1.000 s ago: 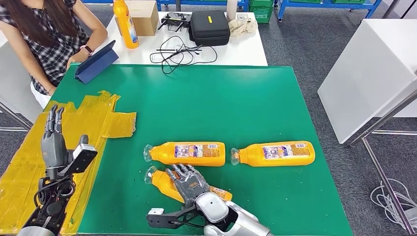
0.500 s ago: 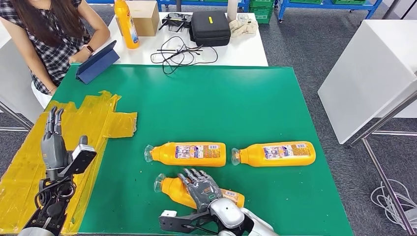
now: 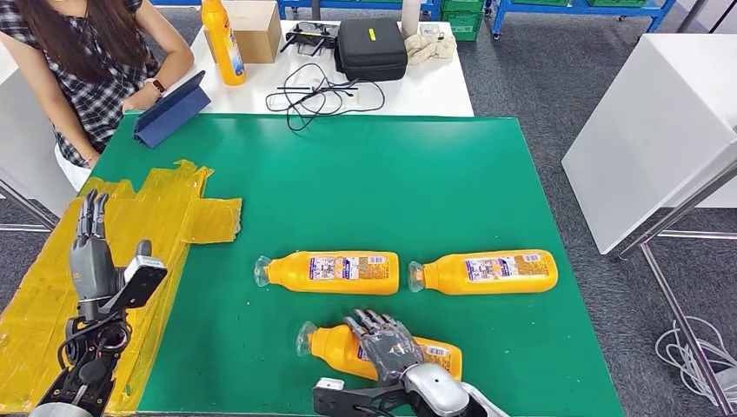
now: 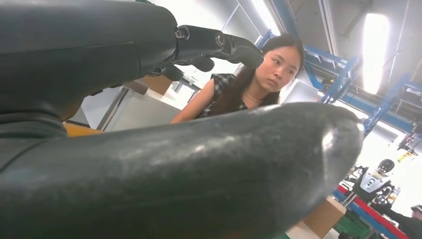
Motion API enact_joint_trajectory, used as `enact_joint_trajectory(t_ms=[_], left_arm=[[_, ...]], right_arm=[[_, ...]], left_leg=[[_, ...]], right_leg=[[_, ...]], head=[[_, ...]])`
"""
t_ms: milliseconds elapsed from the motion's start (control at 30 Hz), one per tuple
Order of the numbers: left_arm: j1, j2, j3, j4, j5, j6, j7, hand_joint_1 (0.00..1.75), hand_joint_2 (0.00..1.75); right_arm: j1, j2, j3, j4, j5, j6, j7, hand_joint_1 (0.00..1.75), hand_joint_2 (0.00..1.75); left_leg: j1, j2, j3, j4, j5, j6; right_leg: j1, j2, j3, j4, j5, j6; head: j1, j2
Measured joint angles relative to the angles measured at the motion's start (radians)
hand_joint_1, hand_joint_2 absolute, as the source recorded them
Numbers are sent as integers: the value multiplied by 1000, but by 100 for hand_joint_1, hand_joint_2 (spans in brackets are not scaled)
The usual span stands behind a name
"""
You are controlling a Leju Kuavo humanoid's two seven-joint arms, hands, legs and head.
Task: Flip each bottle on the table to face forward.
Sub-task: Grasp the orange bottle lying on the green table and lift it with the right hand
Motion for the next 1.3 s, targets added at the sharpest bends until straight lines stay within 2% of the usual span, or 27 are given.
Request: enact_joint_trajectory(t_ms=[367,467,567,700,800,867,1067,1300], left_arm=[[-1,0,-1,1,-8,0,0,0,0],[-1,0,-4,1,-1,0,0,0,0],[-2,0,-10,1,10,0,0,0,0],[22,1,-15,-17,13,0,0,0,0],[46,7,-17,-41,34,0,0,0,0],[52,16,-18,-48,52,0,0,0,0],[57,34,-21,-63,68,0,0,0,0],[56,41,-27,-68,79,0,0,0,0]], right_arm=[[13,-17,-11,-24,-1,13,-6,0,175],[22,-20,-25,-30,-33,12,-29,0,175],[35,-14,-48,-33,-86,-53,-102,0,175],[60,13,-113,-39,-212,-229,-291,0,175],[64,17,-164,-102,-374,-251,-444,0,175],[60,15,-199,-160,-447,-240,-493,0,175],[56,7,-262,-274,-492,-209,-511,0,175],[60,-51,-297,-359,-513,-111,-491,0,175]], left_leg=[[0,0,0,0,0,0],[0,0,0,0,0,0],[0,0,-1,0,0,0],[0,0,-3,0,0,0],[0,0,-6,0,1,0],[0,0,-7,0,1,0],[2,0,-8,0,1,0],[0,0,-9,0,1,0]], right_leg=[[0,0,0,0,0,0],[0,0,0,0,0,0],[0,0,0,0,0,0],[-1,0,-2,0,0,0],[0,0,-6,0,0,0],[0,0,-6,0,0,0],[0,0,-8,1,0,0],[0,0,-8,0,0,0]], head=[[0,0],[0,0],[0,0],[0,0],[0,0],[0,0],[0,0],[0,0]])
